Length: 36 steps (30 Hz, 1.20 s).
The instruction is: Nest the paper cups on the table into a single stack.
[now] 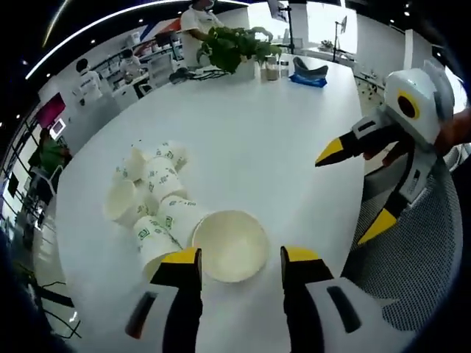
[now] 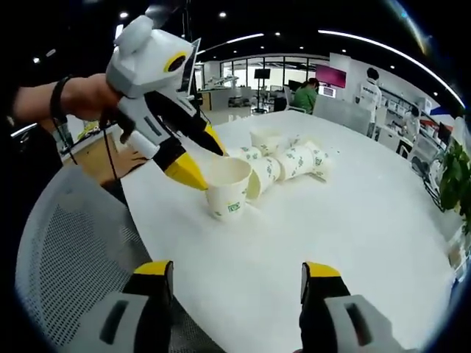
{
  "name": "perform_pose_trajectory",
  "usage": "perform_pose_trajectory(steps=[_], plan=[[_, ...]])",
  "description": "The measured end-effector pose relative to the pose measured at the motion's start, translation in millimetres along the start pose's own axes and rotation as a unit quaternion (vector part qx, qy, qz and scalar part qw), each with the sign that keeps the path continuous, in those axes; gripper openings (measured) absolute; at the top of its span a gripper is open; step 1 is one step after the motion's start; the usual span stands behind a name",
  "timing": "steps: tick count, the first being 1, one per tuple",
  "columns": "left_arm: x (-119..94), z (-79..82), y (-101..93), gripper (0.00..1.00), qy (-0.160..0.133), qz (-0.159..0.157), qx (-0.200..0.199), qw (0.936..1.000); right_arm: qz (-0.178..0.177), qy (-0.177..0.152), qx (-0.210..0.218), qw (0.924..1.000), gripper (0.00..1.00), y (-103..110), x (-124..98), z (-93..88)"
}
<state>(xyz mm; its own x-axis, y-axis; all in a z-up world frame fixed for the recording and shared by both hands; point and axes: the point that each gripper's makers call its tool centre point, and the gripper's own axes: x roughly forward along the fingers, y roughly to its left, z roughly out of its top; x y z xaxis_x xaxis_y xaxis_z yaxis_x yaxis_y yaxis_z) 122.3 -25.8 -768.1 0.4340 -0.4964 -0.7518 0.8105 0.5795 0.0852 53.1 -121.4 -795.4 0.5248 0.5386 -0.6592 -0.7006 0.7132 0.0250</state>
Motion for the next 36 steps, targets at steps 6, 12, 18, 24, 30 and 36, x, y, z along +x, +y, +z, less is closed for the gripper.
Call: perform_pose_trajectory(steps=[6, 12, 18, 24, 30, 36], plan=[[-10, -9.5, 7.4, 0.47, -0.003, 0.015, -0.012, 0.9998, 0.000, 0.000, 0.002, 1.0000, 0.71, -1, 0, 0.0], [-17, -20.0, 8.5, 0.46, -0.003, 0.021, -0.023, 0.9995, -0.001, 0.000, 0.004, 1.0000, 0.71, -1, 0, 0.5], [-26, -30.0, 9.6, 0.47, -0.006, 0.030, -0.039, 0.9988, 0.000, 0.003, 0.003, 1.0000, 0.71, 2, -2, 2.1], [-32, -37.6, 10.3, 0.49, -0.009, 0.035, -0.054, 0.9979, 0.002, 0.003, 0.003, 1.0000, 0.71, 5, -4, 6.0], [-37, -43.3, 12.8, 0.54, -0.019, 0.046, -0.067, 0.9965, 0.011, 0.005, 0.004, 0.9999, 0.71, 7, -3, 8.9], [-45, -39.3, 16.4, 0.55, -0.057, 0.054, -0.102, 0.9916, 0.012, -0.003, 0.005, 0.9999, 0.71, 2, -2, 20.7]])
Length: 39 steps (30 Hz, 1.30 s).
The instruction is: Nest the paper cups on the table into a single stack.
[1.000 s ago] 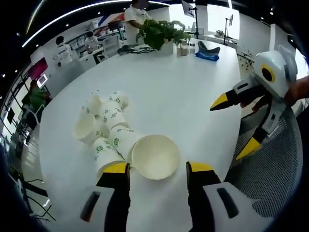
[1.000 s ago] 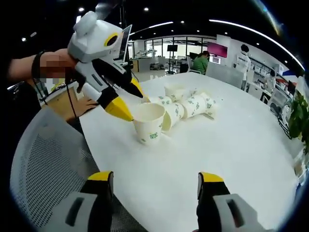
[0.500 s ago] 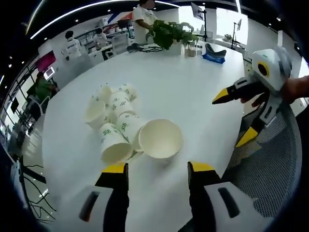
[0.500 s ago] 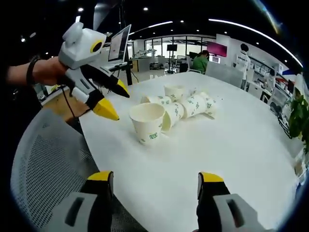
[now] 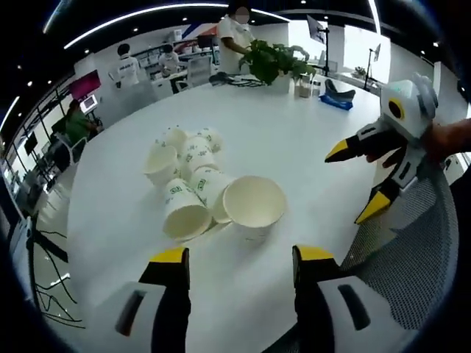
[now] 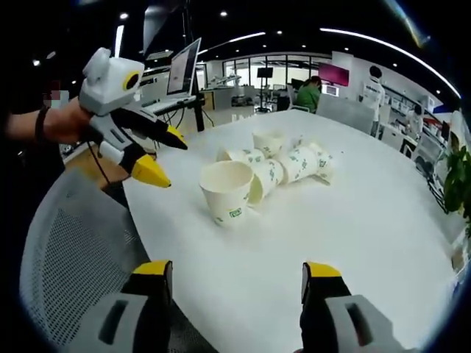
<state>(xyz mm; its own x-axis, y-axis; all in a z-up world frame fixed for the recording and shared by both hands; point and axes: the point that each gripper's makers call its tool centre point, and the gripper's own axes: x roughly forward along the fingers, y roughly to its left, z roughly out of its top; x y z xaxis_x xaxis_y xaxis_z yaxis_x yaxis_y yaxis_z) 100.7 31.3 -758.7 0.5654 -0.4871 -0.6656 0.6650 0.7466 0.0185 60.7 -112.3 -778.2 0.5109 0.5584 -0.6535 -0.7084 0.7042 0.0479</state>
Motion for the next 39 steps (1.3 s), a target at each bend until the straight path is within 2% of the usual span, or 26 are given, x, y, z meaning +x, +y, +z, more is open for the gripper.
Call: perform_pose_trajectory(steps=[3, 6, 14, 16, 20, 25, 28, 39], plan=[[0, -0.6, 2.8, 0.58, -0.012, 0.000, -0.019, 0.9997, 0.000, -0.009, 0.006, 0.9999, 0.71, -7, 1, 7.8], [-1, 1.3, 3.2, 0.62, -0.040, 0.003, -0.063, 0.9972, 0.001, -0.016, 0.010, 0.9998, 0.71, -14, 5, 12.7], [-6, -11.6, 11.5, 0.64, -0.055, 0.008, -0.106, 0.9928, -0.005, -0.032, 0.024, 0.9992, 0.72, -39, 5, 34.1], [-10, -10.6, 9.0, 0.65, -0.061, 0.009, -0.113, 0.9917, -0.006, -0.023, 0.022, 0.9995, 0.71, -38, 7, 37.9], [-12, -14.3, 10.9, 0.65, -0.064, 0.013, -0.124, 0.9901, 0.000, 0.002, 0.002, 1.0000, 0.71, -54, 16, 45.4], [-15, -10.4, 11.1, 0.66, -0.084, 0.010, -0.140, 0.9865, 0.004, 0.013, -0.005, 0.9999, 0.70, -62, 26, 69.6], [-15, -8.4, 11.6, 0.66, -0.092, 0.007, -0.145, 0.9851, 0.010, 0.018, 0.000, 0.9998, 0.69, -69, 36, 78.2], [-14, -17.6, 8.6, 0.65, -0.089, -0.003, -0.149, 0.9848, 0.033, 0.037, -0.010, 0.9988, 0.70, -79, 72, 122.0]])
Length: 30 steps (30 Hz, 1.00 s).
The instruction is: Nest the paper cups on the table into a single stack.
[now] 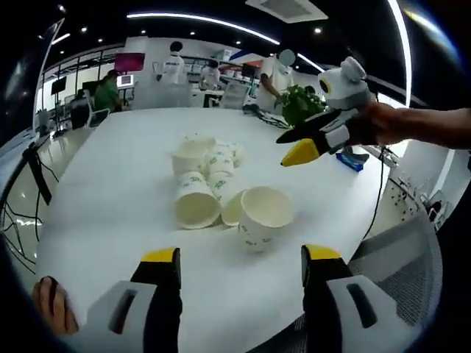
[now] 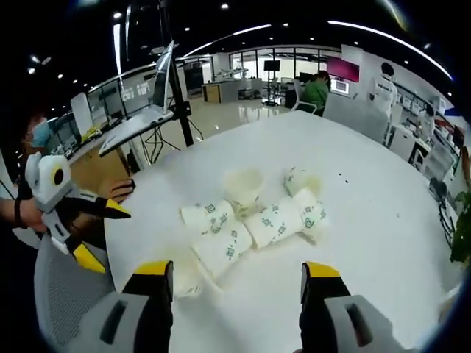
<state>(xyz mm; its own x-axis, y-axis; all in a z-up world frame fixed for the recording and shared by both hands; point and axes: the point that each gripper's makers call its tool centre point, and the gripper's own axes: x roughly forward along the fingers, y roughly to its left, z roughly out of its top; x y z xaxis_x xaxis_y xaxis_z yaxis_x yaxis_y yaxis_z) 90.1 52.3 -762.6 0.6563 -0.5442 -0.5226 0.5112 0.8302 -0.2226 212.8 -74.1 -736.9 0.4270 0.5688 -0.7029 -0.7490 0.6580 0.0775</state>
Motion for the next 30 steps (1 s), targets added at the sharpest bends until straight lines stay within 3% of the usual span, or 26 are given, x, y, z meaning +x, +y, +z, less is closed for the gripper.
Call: perform_pose_trajectory(steps=[18, 22, 27, 30], plan=[[0, 1.0, -4.4, 0.65, -0.001, 0.002, 0.019, 0.9998, 0.015, 0.014, 0.063, 0.9978, 0.69, -17, 56, 47.3], [-1, 0.6, -6.6, 0.65, 0.000, 0.000, 0.020, 0.9998, 0.018, 0.015, 0.065, 0.9976, 0.69, -16, 62, 50.2], [1, -3.5, -13.1, 0.65, 0.010, -0.010, 0.034, 0.9993, 0.019, 0.003, 0.075, 0.9970, 0.65, -18, 74, 71.2], [2, -4.9, -14.6, 0.65, 0.014, -0.014, 0.040, 0.9990, 0.019, 0.004, 0.067, 0.9976, 0.65, -19, 80, 73.5]])
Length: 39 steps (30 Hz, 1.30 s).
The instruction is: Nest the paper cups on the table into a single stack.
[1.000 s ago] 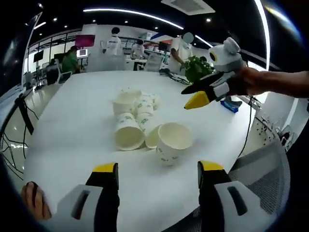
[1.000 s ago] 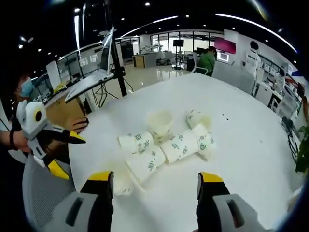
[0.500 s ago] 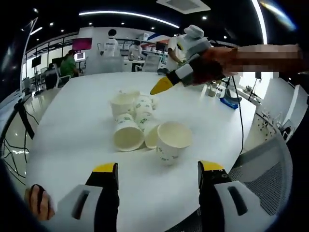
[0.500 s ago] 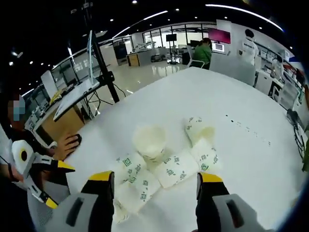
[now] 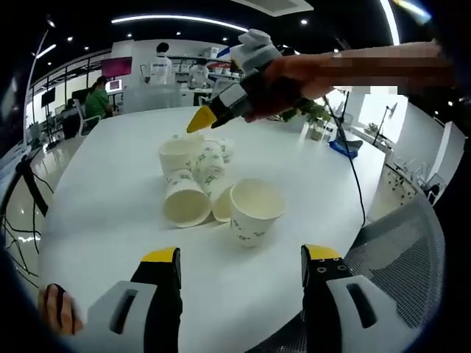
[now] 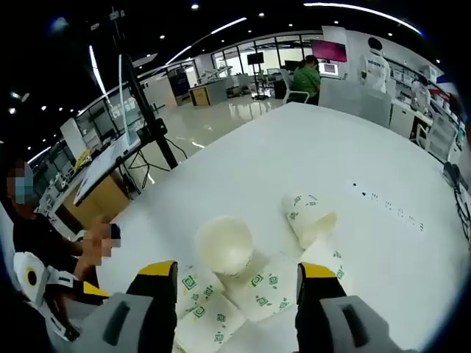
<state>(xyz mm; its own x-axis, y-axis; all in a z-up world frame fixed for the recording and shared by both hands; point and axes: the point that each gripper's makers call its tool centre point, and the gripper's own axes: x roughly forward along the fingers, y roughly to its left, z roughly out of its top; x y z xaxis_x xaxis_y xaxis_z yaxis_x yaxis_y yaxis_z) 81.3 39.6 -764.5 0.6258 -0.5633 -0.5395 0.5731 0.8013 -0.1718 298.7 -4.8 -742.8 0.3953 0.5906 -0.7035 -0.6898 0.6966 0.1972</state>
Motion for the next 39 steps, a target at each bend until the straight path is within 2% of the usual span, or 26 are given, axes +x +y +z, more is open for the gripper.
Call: perform_pose_trajectory(steps=[3, 5, 10, 16, 21, 24, 25, 29, 33, 39], plan=[[0, -0.2, -0.3, 0.64, 0.000, -0.003, 0.000, 1.0000, 0.003, 0.007, -0.014, 0.9999, 0.66, 0, 3, -0.2], [0, -0.6, 0.0, 0.64, 0.001, -0.003, -0.001, 1.0000, 0.003, 0.008, -0.019, 0.9998, 0.66, -3, 13, 6.5], [1, -1.8, -1.4, 0.64, 0.003, -0.008, -0.002, 1.0000, 0.003, 0.016, -0.022, 0.9996, 0.66, -7, 13, 4.1], [3, -4.1, -3.3, 0.63, 0.008, -0.014, 0.002, 0.9999, 0.007, 0.019, -0.026, 0.9994, 0.62, -10, 21, 12.3], [3, -5.0, -3.6, 0.63, 0.009, -0.016, 0.002, 0.9998, 0.014, 0.038, -0.038, 0.9985, 0.61, -6, 24, 10.5], [3, -5.4, -4.4, 0.63, 0.010, -0.017, 0.003, 0.9998, 0.018, 0.059, -0.063, 0.9961, 0.60, -5, 28, 9.3], [3, -5.7, -4.4, 0.63, 0.011, -0.018, 0.003, 0.9998, 0.018, 0.063, -0.070, 0.9954, 0.60, -6, 35, 15.9], [4, -6.8, -4.8, 0.63, 0.013, -0.019, 0.004, 0.9997, 0.024, 0.071, -0.071, 0.9947, 0.56, -6, 40, 20.6], [4, -7.9, -4.9, 0.62, 0.015, -0.020, 0.004, 0.9997, 0.030, 0.091, -0.075, 0.9926, 0.55, -5, 41, 14.9], [5, -9.3, -5.1, 0.62, 0.017, -0.021, 0.005, 0.9996, 0.040, 0.130, -0.075, 0.9879, 0.53, -2, 60, 1.9]])
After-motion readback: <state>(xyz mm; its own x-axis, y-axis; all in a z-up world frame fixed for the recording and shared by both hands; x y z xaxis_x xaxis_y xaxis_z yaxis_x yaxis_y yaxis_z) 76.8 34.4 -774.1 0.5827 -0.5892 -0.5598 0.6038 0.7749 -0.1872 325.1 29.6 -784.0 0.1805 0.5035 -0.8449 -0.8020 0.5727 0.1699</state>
